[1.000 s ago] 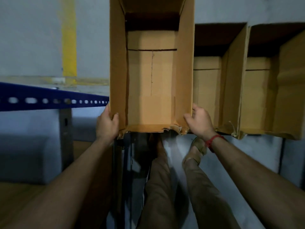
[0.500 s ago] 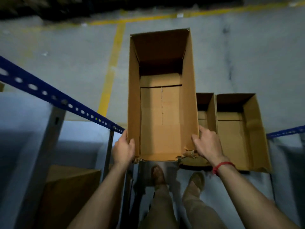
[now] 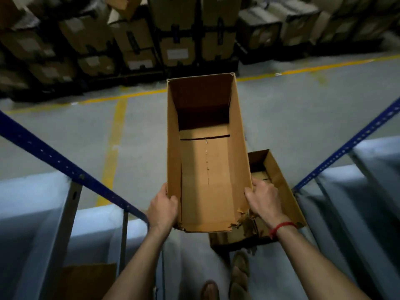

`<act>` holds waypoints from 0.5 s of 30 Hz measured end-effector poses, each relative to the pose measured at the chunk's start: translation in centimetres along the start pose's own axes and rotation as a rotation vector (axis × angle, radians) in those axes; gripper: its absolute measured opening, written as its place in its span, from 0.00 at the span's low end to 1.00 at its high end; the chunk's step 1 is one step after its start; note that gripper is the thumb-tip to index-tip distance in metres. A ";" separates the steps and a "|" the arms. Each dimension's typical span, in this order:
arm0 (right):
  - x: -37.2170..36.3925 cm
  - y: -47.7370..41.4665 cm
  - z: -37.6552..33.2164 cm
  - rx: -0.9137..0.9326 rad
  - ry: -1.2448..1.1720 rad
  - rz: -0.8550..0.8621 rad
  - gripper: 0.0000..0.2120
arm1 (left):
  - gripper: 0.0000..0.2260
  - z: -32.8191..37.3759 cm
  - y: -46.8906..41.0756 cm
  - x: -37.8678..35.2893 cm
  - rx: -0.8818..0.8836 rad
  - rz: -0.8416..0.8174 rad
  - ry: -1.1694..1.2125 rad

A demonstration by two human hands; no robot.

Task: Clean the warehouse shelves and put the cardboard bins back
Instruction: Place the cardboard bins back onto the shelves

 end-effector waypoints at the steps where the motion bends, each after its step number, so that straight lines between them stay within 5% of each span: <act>1: 1.0 0.5 0.6 -0.018 0.008 0.020 0.14 | 0.11 0.7 0.4 0.0 -0.017 -0.007 0.008; 15: 12.7 11.1 14.4 -0.335 0.004 0.217 0.09 | 0.16 9.6 10.7 -5.9 -0.347 -0.263 0.047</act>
Point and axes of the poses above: each hand's wrist, its own y-axis away from the middle knuckle, its own x-axis out of the back of the hand, z = x × y, the point moved 7 cm from there along -y, towards the middle knuckle, and after that the axes turned 10 degrees about z, right-handed, at the moved point
